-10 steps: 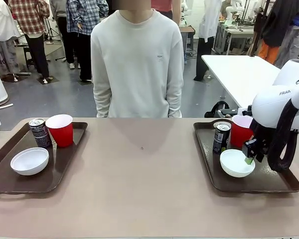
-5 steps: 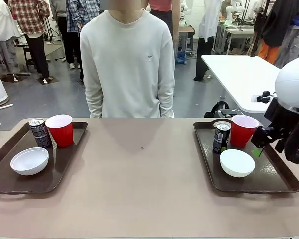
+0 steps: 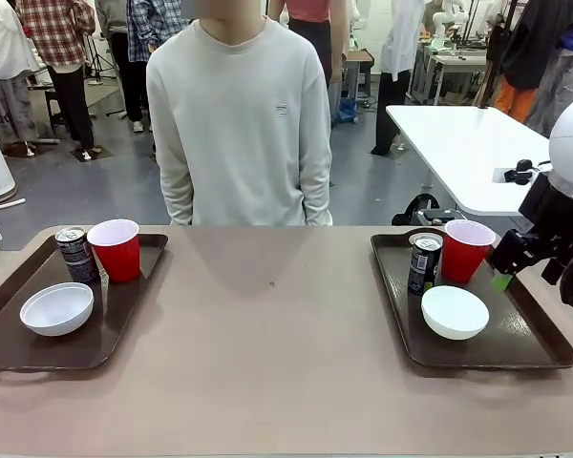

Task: Prepare tableware on both trays.
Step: Pick up a Picnic Bowl from the table and place it on a Handle tray.

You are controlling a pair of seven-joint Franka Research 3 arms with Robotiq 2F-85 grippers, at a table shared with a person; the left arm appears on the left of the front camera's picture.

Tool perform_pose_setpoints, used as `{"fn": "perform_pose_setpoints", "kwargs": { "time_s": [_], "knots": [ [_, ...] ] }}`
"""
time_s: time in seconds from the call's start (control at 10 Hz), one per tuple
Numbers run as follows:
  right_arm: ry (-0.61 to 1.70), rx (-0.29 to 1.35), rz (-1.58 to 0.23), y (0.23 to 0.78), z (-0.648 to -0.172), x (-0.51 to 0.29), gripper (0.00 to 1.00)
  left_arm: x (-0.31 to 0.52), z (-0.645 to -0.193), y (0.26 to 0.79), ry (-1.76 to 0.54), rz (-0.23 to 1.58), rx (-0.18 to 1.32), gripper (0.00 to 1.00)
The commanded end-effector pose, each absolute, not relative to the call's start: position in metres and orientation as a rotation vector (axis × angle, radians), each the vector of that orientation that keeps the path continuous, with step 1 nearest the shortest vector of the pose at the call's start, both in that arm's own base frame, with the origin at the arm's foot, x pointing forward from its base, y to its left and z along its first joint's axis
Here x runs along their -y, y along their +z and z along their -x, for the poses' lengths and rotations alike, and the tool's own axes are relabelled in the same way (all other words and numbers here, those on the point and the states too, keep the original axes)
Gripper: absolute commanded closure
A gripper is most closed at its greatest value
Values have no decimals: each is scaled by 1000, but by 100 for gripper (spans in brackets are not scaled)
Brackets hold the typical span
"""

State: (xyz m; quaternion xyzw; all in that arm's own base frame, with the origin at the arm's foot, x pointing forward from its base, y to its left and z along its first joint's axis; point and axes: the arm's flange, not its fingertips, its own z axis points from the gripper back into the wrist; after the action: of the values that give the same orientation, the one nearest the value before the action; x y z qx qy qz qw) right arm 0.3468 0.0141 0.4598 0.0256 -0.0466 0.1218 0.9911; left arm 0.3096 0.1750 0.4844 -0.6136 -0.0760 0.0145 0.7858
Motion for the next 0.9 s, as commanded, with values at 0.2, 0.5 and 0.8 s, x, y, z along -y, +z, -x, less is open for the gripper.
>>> {"fn": "perform_pose_setpoints", "kwargs": {
  "time_s": [0.2,0.5,0.8],
  "knots": [
    [260,94,-56,454,-352,-13,0,-176,-309,488,34,1340,167,13],
    [260,94,-56,454,-352,-13,0,-176,-309,488,34,1340,167,13],
    [260,94,-56,454,-352,-13,0,-176,-309,488,34,1340,167,13]
  ]
}}
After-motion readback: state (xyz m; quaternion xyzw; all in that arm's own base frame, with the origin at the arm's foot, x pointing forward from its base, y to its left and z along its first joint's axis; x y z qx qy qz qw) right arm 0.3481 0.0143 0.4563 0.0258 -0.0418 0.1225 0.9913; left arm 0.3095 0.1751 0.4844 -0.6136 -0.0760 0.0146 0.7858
